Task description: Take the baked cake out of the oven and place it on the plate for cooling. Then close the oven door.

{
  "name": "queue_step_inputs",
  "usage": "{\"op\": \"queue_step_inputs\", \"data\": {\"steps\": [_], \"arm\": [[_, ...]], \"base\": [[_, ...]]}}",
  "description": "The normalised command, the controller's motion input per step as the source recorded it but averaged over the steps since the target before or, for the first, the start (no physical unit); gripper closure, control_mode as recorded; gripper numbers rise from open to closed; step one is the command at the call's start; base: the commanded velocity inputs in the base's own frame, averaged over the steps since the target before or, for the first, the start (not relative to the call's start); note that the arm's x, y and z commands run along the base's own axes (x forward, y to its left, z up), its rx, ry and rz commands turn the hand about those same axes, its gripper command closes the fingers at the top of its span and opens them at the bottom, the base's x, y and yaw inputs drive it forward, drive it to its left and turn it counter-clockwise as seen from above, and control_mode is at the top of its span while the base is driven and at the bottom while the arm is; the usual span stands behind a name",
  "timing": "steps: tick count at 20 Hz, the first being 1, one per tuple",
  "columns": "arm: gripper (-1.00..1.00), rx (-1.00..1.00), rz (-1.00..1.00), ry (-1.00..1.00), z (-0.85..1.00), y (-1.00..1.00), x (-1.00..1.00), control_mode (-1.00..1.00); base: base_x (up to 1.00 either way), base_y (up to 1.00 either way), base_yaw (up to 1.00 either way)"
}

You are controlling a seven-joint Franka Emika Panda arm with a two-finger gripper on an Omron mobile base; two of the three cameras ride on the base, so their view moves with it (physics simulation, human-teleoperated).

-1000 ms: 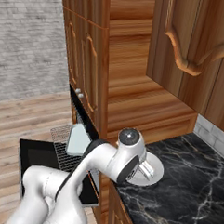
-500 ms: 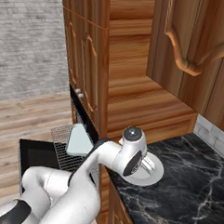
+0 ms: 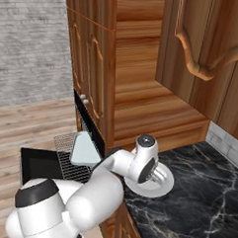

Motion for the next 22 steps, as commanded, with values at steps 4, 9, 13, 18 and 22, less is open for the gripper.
{"op": "queue_step_inputs", "data": {"steps": [4, 9, 13, 18, 22], "arm": [[1.00, 0.00, 0.09, 0.05, -0.37, -0.06, 0.15, -1.00], [-1.00, 0.01, 0.08, 0.06, -0.35, -0.02, 0.03, -1.00], [-1.00, 0.01, 0.07, 0.06, -0.22, 0.00, 0.05, -1.00], [-1.00, 0.00, 0.03, 0.02, 0.00, -0.01, 0.00, -1.00], [-1.00, 0.00, 0.00, 0.00, 0.35, 0.00, -0.22, -1.00]], "base": [[0.00, 0.00, 0.00], [0.00, 0.00, 0.00], [0.00, 0.00, 0.00], [0.00, 0.00, 0.00], [0.00, 0.00, 0.00]]}}
